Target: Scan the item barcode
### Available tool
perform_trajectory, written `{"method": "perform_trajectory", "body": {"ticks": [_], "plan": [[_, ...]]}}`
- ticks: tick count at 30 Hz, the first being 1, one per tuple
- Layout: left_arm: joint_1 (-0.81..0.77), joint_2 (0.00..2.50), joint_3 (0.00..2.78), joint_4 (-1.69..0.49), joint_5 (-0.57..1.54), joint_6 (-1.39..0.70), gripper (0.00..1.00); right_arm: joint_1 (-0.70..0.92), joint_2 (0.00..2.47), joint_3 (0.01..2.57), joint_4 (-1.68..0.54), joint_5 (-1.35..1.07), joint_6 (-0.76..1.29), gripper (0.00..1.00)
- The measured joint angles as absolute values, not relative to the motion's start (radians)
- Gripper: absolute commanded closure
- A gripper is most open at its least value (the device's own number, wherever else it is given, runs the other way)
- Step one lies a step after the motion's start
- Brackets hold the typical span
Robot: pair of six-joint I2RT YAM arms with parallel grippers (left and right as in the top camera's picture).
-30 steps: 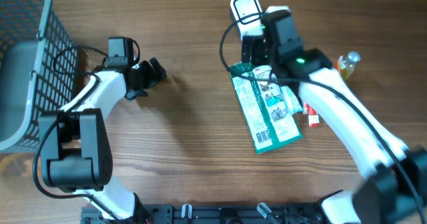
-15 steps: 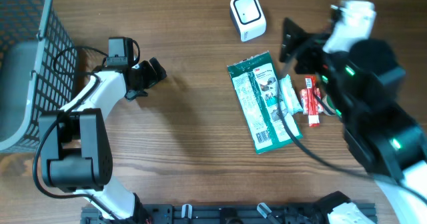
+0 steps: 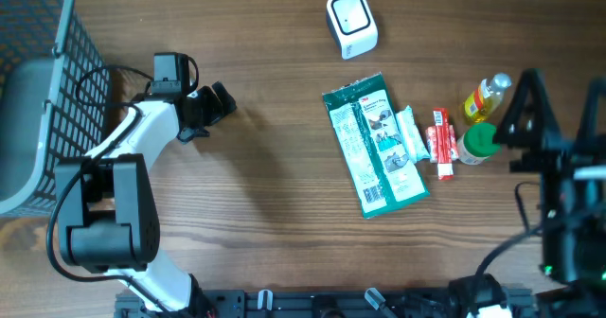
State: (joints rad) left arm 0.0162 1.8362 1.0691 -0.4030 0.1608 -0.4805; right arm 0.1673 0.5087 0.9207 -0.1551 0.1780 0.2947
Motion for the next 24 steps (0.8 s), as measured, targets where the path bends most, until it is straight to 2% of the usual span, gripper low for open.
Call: {"method": "perform_trajectory", "body": {"ticks": [7, 10, 19, 24], "plan": [[0.016, 1.836, 1.069, -0.404, 0.161, -0.481, 0.00, 0.116, 0.210, 0.436, 0.392, 0.066, 0.197, 0.00], [0.016, 1.836, 1.069, -0.403, 0.161, -0.480, 0.00, 0.116, 0.099, 0.287, 0.527, 0.035, 0.125, 0.00], [0.016, 1.836, 1.069, -0.403, 0.161, -0.480, 0.00, 0.116, 0.023, 0.043, 0.490, -0.002, 0.073, 0.00], [0.016, 1.836, 1.069, -0.403, 0.161, -0.480, 0.00, 0.109, 0.018, 0.012, 0.298, -0.054, 0.051, 0.00]]}}
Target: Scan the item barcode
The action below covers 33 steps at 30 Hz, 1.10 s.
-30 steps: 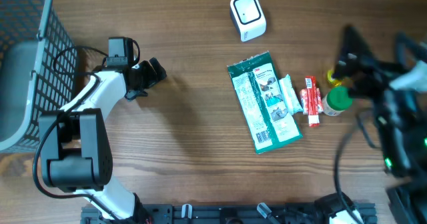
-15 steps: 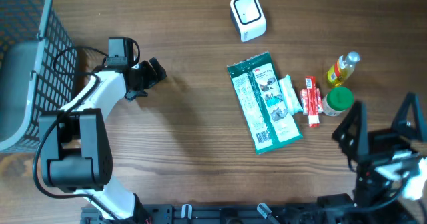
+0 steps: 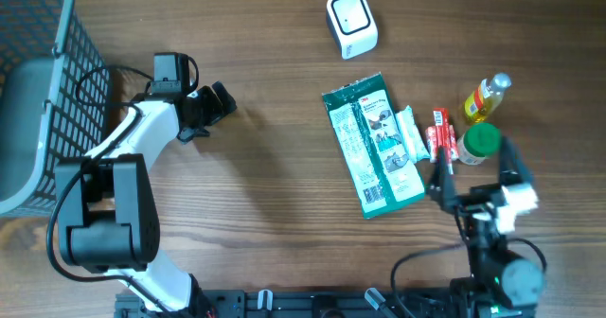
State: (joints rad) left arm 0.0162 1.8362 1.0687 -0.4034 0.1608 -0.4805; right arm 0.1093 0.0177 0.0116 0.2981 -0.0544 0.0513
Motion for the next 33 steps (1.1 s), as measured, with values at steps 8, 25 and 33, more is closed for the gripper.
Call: {"method": "perform_trajectory", "body": {"ticks": [8, 25, 33], "plan": [[0.016, 1.836, 1.069, -0.403, 0.161, -0.480, 0.00, 0.063, 0.017, 0.006, 0.012, -0.187, -0.060, 0.00], [0.016, 1.836, 1.069, -0.403, 0.161, -0.480, 0.00, 0.062, 0.016, 0.006, 0.015, -0.210, -0.093, 0.00], [0.016, 1.836, 1.069, -0.403, 0.161, -0.480, 0.00, 0.062, 0.016, 0.006, 0.015, -0.210, -0.093, 0.00]]}}
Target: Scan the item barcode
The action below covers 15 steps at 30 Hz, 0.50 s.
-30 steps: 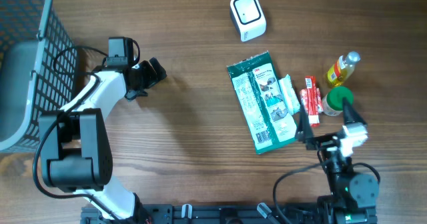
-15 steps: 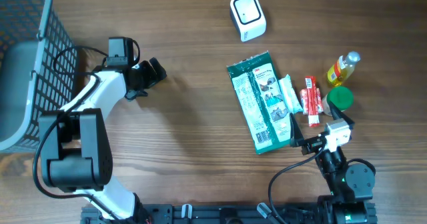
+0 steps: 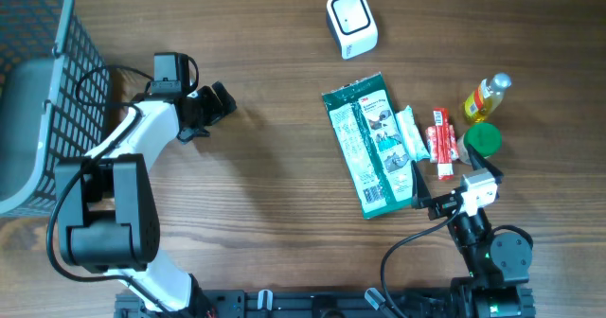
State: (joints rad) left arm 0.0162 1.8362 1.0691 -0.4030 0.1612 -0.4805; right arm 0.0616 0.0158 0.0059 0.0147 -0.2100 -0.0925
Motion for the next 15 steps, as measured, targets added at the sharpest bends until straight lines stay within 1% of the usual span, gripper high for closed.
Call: {"method": "perform_trajectory", "body": {"ticks": [10, 12, 15], "plan": [[-0.014, 1.811, 1.069, -0.420, 0.161, -0.481, 0.00, 0.062, 0.016, 0.006, 0.015, -0.210, -0.093, 0.01], [-0.037, 1.762, 1.069, -0.430, 0.161, -0.481, 0.00, 0.062, 0.016, 0.006, 0.015, -0.210, -0.093, 0.00], [-0.076, 1.615, 1.069, -0.433, 0.161, -0.480, 0.00, 0.062, 0.016, 0.006, 0.015, -0.210, -0.093, 0.00]]}}
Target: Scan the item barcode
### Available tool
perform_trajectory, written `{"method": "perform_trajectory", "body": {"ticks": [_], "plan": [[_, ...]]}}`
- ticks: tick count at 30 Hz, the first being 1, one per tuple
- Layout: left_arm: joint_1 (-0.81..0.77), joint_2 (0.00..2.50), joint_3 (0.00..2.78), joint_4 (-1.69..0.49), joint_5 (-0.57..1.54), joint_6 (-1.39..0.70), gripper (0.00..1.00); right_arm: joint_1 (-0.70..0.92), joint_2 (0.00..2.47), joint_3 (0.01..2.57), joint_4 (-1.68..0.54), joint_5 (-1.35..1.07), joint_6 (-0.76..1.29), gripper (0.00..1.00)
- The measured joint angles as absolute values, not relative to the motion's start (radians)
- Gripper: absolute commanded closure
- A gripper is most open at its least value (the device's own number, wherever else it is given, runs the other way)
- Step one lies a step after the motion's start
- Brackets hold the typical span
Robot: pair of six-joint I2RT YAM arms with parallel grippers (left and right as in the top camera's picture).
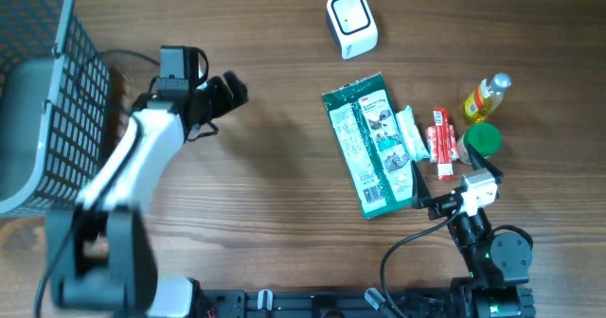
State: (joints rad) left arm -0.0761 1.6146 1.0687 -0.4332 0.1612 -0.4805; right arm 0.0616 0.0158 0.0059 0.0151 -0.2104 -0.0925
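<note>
The white barcode scanner (351, 23) stands at the table's far middle. A green packet (373, 144) lies flat right of centre, with a white tube (411, 135) and a red packet (441, 140) beside it. Further right are a yellow bottle (486, 97) and a green-capped jar (483, 140). My right gripper (453, 174) is low at the front right, open, with one finger by the green packet's lower right corner and the other near the jar. My left gripper (227, 93) is open over bare wood at the left, far from the items, its arm blurred.
A grey wire basket (38, 91) fills the far left. The scanner's cable leaves at the top edge. The items lie close together in a row between the green packet and the right edge.
My left gripper has shifted a little to the right and away from the basket, and its arm now shows blurred. The right gripper and all items are where they were.
My right arm was first at the right edge beside the bottle and jar. Then its open gripper was in front of the jar and red packet. After that it stood lower, by the green packet's corner, and remains there. The left arm stayed put until now.
</note>
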Motion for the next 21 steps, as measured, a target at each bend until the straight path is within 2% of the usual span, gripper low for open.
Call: {"method": "perform_trajectory", "body": {"ticks": [8, 15, 21], "plan": [[-0.091, 1.077, 1.071, -0.436, 0.160, -0.480, 0.00, 0.062, 0.016, 0.006, 0.014, -0.213, -0.093, 0.00], [-0.091, 0.605, 1.082, -0.500, 0.060, -0.415, 0.00, 0.062, 0.016, 0.006, 0.015, -0.217, -0.093, 0.00], [-0.078, 0.405, 1.085, -0.685, -0.027, -0.393, 0.00, 0.062, 0.016, 0.006, 0.015, -0.217, -0.093, 0.00]]}}
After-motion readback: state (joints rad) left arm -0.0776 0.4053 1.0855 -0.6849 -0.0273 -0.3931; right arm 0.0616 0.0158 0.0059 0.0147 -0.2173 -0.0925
